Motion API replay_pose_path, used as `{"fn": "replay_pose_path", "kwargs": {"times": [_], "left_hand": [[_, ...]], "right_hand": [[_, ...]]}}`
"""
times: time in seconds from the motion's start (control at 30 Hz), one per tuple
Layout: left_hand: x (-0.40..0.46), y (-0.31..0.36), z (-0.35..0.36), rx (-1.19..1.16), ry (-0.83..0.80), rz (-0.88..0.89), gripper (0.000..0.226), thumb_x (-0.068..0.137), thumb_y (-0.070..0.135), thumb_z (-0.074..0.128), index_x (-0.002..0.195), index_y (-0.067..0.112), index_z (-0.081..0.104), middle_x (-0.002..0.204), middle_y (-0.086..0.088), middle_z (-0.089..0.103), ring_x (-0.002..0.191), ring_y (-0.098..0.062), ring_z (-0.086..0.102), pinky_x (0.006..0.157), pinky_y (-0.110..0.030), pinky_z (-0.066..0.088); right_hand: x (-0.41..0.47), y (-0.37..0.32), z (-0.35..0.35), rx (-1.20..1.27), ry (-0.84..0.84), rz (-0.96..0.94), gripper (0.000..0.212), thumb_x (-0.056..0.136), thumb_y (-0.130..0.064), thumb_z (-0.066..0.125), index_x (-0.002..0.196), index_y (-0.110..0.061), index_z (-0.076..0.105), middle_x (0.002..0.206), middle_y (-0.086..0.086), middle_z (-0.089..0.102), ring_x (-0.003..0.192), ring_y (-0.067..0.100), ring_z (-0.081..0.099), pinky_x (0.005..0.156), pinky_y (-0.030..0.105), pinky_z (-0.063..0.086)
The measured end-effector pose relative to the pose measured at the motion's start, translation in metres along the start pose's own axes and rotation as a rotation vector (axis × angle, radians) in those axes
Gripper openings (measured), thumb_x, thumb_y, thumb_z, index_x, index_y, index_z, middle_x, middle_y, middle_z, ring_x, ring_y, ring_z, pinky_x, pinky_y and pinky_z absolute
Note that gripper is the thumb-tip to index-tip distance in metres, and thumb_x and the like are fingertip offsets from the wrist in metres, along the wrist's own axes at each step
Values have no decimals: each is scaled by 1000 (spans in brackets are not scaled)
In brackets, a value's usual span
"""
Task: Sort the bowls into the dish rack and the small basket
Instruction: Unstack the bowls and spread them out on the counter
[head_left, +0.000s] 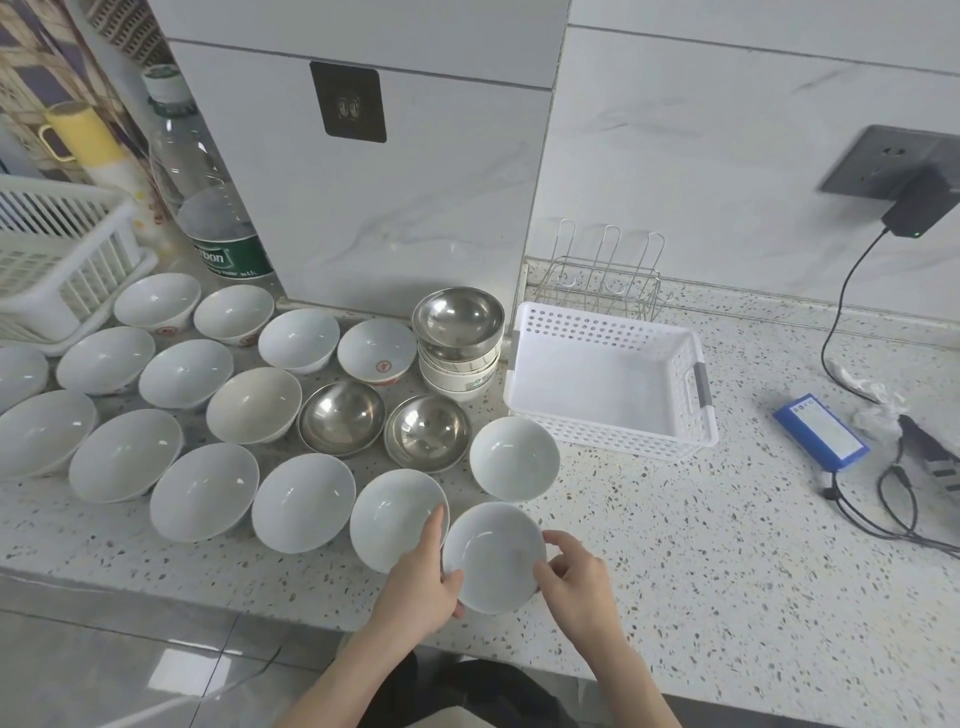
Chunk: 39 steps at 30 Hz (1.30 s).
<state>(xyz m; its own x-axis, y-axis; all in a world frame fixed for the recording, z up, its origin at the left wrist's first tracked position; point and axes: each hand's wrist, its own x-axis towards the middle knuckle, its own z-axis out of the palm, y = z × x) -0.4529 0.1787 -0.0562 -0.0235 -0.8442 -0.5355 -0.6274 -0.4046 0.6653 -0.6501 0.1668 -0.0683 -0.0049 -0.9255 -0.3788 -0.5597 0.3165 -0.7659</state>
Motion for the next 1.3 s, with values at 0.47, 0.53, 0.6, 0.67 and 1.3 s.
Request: {"fn": "replay_pose_path", "kwargs": {"times": [0.47, 0.53, 0.6, 0.67, 1.3], "left_hand": [[4, -2, -33, -83, -69, 0, 79, 96, 47, 49, 156, 33, -1, 60, 5, 71, 37, -1, 54, 41, -13, 40], [15, 0, -51, -153, -5, 29, 59, 97, 45, 49, 150, 28, 28, 58, 6, 71, 37, 0, 53, 41, -12, 39], [32, 8, -73, -249, 77, 51, 42, 97, 41, 52, 135, 24, 50, 58, 4, 71, 37, -3, 49, 42, -15, 39], [55, 21, -97, -381, 152, 59, 35, 96, 38, 54, 126, 18, 58, 59, -1, 71, 36, -4, 49, 39, -17, 37], [144, 105, -183, -441, 71, 110, 31, 93, 12, 53, 123, 11, 46, 69, -11, 66, 32, -5, 46, 32, -18, 26]], "right_hand": [[2, -21, 0, -124, 295, 133, 21, 91, -39, 53, 107, -30, 64, 53, -4, 62, 56, 9, 60, 53, 27, 48], [9, -32, 1, -110, 340, 142, 19, 92, -37, 52, 105, -30, 64, 52, -4, 61, 55, 9, 59, 51, 27, 47], [17, -46, 2, -103, 366, 140, 17, 92, -36, 52, 103, -29, 64, 55, -4, 63, 59, 11, 61, 55, 29, 49], [26, -61, 4, -86, 385, 130, 18, 92, -34, 52, 103, -28, 64, 58, -4, 63, 62, 12, 62, 58, 31, 49], [57, -125, 16, 45, 443, 82, 36, 92, -32, 52, 128, -32, 52, 83, -6, 71, 85, 16, 64, 71, 32, 49]]}}
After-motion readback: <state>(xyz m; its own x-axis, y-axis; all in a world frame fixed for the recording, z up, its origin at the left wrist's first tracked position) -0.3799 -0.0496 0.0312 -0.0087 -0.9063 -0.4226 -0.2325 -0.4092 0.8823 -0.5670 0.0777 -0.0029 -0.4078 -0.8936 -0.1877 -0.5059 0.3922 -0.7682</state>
